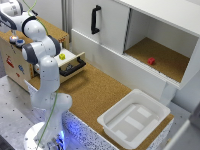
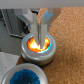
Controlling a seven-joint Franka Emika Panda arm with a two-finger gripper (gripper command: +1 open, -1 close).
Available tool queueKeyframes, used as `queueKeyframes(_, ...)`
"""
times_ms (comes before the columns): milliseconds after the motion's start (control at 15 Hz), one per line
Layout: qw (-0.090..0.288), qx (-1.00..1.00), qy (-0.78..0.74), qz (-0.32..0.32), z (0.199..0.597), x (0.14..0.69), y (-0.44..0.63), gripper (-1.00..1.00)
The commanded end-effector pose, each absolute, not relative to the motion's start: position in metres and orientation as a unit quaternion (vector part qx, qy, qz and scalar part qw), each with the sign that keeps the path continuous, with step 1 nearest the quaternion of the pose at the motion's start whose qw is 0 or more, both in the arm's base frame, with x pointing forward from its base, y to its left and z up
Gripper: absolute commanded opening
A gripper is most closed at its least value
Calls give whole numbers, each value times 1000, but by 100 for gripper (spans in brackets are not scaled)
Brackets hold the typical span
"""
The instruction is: Toggle the red light switch to turn off the red light
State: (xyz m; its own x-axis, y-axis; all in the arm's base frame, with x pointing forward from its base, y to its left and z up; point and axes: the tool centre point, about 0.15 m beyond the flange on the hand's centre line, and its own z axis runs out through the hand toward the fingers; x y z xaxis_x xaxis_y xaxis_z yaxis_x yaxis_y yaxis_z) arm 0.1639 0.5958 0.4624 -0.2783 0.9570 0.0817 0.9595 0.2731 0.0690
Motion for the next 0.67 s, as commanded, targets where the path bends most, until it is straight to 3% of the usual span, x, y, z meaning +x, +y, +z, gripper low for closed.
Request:
queueKeyframes(0,-73,-571,-818,1,441,178,639,-100)
queueKeyframes(67,-70,-569,-819,-3,449,176,637,-100)
queueKeyframes(333,-64,-594,-800,-58,545,176,617,-100)
queueKeyframes(400,-73,-608,-788,-70,562,183,608,100)
queueKeyframes(600,-73,-648,-755,-69,562,209,582,100)
